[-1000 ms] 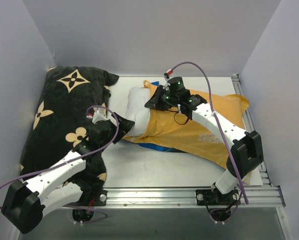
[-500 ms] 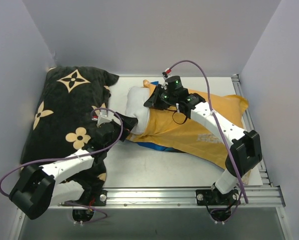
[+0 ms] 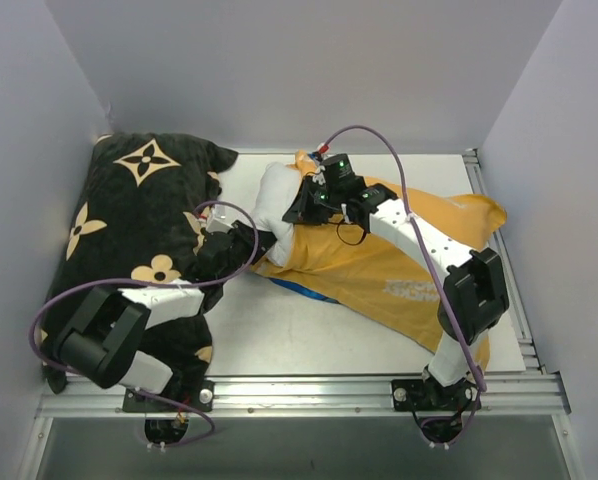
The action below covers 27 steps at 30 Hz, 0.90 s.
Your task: Remove the pillowcase from the pillow
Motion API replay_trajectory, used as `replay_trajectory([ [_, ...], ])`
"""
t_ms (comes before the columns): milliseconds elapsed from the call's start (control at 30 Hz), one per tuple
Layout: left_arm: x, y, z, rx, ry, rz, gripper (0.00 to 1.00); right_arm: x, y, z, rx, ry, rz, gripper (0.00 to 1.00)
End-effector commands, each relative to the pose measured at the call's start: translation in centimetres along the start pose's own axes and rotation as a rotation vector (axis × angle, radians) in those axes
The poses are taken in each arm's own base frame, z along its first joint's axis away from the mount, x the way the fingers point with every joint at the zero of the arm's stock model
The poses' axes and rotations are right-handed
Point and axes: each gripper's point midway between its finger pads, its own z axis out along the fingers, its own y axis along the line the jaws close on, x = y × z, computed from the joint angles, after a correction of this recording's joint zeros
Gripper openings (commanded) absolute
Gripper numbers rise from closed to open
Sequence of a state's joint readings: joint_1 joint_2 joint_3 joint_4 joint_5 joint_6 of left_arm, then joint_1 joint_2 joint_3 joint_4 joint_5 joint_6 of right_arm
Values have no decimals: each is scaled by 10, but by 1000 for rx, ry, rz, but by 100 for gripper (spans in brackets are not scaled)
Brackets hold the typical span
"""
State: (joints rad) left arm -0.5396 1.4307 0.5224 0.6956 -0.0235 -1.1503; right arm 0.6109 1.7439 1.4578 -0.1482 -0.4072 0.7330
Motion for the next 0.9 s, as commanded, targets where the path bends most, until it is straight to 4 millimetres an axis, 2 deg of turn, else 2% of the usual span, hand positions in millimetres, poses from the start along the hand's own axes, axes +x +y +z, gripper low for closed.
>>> replay_trajectory([
  [0,-20,-86,6,301,-36,22,9,26,46,-12,-136,124,-70,0],
  [33,-21,-83,9,293,-36,24,0,20,50,-16,-135,110,-87,0],
  [67,-22,-82,10,286,-38,25,0,16,48,-19,-112,102,-97,6],
  [100,-25,-72,12,241,-55,19,0,12,37,-25,-53,90,-119,15],
  [133,-31,-67,10,214,-78,12,0,3,39,-32,-36,61,-139,36],
  [167,-36,-60,10,178,-105,8,0,-1,35,-38,-13,45,-151,45],
  [200,-43,-41,10,84,-156,3,0,-9,27,-52,46,12,-158,53],
  [233,-50,-42,3,71,-187,10,0,-15,23,-60,73,-12,-186,65],
  [267,-55,-41,1,51,-211,30,0,-18,21,-69,99,-34,-200,69],
  [300,-61,-29,-1,-13,-245,36,0,-23,15,-86,148,-77,-211,73],
  [333,-66,-34,-5,-15,-271,40,0,-24,13,-95,167,-93,-229,78],
  [367,-68,-34,-8,-30,-284,47,0,-19,4,-100,199,-93,-228,80],
  [400,-72,-27,-10,-72,-312,49,0,-18,5,-117,203,-122,-233,81],
  [467,-79,-34,-16,-86,-343,51,0,-13,-10,-130,262,-152,-237,82],
  [500,-81,-28,-19,-126,-363,63,0,0,-22,-140,287,-148,-234,83],
  [567,-89,-39,-24,-129,-392,86,0,9,-38,-152,342,-177,-221,83],
  [600,-87,-37,-26,-154,-399,100,0,23,-51,-158,361,-172,-213,83],
  [633,-90,-41,-29,-151,-406,108,0,26,-59,-162,391,-187,-211,83],
  [767,-90,-51,-32,-144,-412,129,0,33,-97,-168,532,-199,-199,84],
  [867,-89,-58,-36,-131,-413,140,0,26,-109,-164,597,-204,-194,85],
])
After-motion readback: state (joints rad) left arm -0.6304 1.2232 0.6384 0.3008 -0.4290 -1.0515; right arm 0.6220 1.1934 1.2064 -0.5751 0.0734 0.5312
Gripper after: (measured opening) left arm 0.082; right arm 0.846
